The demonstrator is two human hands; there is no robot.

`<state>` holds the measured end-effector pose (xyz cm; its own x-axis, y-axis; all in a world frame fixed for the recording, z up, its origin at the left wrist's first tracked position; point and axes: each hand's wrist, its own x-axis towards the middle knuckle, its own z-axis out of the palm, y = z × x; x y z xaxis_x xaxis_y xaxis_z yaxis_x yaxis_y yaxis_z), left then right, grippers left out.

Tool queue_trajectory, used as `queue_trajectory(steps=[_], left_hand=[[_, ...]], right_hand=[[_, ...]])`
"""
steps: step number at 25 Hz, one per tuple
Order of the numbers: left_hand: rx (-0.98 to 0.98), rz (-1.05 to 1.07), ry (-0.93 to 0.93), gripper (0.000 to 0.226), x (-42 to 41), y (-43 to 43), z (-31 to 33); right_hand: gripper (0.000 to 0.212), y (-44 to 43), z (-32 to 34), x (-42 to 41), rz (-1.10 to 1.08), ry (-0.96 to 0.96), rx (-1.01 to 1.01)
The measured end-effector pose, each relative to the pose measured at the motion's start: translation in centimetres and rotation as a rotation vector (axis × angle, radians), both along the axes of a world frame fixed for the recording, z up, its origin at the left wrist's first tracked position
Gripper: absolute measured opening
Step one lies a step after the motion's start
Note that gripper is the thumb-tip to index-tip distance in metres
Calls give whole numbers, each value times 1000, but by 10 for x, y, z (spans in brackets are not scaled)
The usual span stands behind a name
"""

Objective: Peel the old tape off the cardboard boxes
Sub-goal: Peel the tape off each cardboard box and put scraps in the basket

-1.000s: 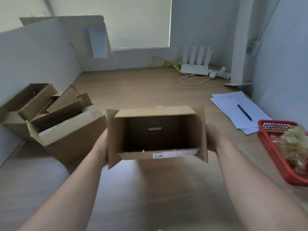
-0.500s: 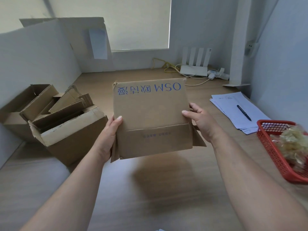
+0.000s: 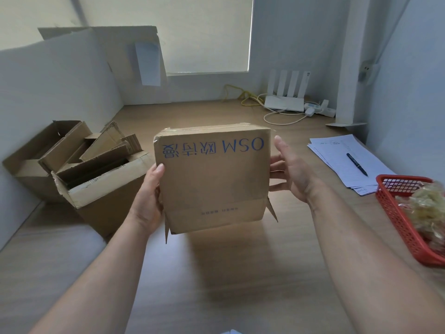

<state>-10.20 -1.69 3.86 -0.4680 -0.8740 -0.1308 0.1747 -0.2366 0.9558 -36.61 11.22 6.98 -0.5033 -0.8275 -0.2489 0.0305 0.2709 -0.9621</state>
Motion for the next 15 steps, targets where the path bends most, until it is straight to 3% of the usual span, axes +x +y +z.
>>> queue_trajectory(steps=[5, 6, 11, 15], left_hand=[[-55, -24, 115, 42, 8, 2, 4], [-78, -19, 96, 41, 8, 1, 5], [-226, -80, -109, 50, 10, 13, 15], [-579, -65, -451, 50, 6, 27, 50]], right_hand=[[102, 5, -4, -4, 72, -41, 154], [98, 7, -6, -5, 87, -47, 173], [38, 17, -22, -6, 60, -188, 47], [34, 25, -51, -4, 28, -436, -100]])
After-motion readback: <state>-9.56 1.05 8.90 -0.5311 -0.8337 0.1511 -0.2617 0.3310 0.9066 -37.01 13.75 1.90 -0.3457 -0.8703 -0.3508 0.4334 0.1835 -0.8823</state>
